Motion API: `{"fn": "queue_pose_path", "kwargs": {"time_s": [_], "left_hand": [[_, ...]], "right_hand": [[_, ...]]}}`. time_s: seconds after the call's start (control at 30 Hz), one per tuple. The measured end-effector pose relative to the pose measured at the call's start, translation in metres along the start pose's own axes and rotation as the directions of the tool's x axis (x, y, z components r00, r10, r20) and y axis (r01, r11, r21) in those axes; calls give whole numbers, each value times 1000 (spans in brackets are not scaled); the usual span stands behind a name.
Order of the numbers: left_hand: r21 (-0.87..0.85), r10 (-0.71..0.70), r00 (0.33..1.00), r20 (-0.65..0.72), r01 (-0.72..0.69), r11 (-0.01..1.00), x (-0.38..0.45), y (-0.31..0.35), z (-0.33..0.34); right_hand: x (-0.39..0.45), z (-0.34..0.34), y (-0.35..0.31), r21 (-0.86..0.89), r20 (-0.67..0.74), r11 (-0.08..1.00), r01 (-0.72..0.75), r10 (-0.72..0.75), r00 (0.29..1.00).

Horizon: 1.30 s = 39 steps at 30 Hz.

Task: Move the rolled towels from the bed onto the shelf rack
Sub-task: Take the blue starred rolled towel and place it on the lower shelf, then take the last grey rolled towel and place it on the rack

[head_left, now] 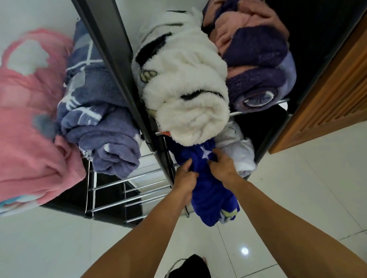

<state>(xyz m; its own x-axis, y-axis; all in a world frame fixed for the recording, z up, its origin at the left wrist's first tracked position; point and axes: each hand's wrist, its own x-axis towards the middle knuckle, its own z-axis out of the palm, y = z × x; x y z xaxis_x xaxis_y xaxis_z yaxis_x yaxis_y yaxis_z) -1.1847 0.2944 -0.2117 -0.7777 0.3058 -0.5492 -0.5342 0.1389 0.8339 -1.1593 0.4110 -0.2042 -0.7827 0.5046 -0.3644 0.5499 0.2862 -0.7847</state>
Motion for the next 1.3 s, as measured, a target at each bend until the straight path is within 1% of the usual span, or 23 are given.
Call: {"fn": "queue_pose_path", "kwargs": {"time_s": [0.03,0.1,0.23,0.3,0.33,0.37,0.43,0.53,0.57,0.63,0.73,0.77,0.87,0.97,1.03,1.13,1.23,1.3], "left_hand": [[-1,17,1000,-22,-17,1000,0,5,2],[5,69,996,-51,-68,998,3,15,7],[84,162,985,-51,-157,984,1,26,10],[87,179,978,-103,-170,982,1,30,7],[91,186,973,-133,-175,980,4,32,6],[100,191,969,-154,-177,979,7,34,4],[185,169,975,-142,-142,973,15,32,-1],[363,52,997,-51,-30,931,19,22,-7],[400,9,999,-32,4,917,15,16,-9],[447,-33,999,-15,37,894,8,3,-12],[539,-18,999,-27,30,842,-5,-3,-11],[567,-3,999,-34,21,823,-10,-4,-9],[637,64,997,-42,-23,771,-29,-11,-3],[666,106,994,-33,-57,744,-61,-21,9],[698,102,995,3,-75,712,-86,-29,23],[753,24,993,120,-106,649,-132,-42,56],[780,-66,952,299,-204,592,-180,-61,96],[793,-142,904,403,-268,547,-208,-76,124]], "right_hand": [[3,1,-1,3,-42,1000,21,-21,999],[6,3,-2,66,-123,996,68,-59,991],[-1,3,-6,196,-263,967,165,-111,958],[-1,2,-12,242,-297,947,213,-137,945],[0,1,-16,249,-293,941,229,-152,944],[5,2,-19,248,-271,940,236,-166,948],[13,4,-22,209,-170,958,196,-162,972],[17,6,-16,-11,6,998,63,-63,998],[15,7,-10,-42,61,998,40,-37,997],[3,7,1,-31,154,999,-23,28,988],[-15,3,19,-35,181,998,-46,52,982],[-21,1,26,-12,174,999,-42,43,984],[-50,-16,38,51,187,995,-86,75,979],[-89,-39,52,128,172,984,-126,103,980],[-119,-62,66,167,127,974,-152,132,983],[-176,-105,102,272,91,938,-213,195,977],[-253,-152,160,495,41,825,-274,292,955],[-312,-182,207,593,-34,744,-307,405,914]]}}
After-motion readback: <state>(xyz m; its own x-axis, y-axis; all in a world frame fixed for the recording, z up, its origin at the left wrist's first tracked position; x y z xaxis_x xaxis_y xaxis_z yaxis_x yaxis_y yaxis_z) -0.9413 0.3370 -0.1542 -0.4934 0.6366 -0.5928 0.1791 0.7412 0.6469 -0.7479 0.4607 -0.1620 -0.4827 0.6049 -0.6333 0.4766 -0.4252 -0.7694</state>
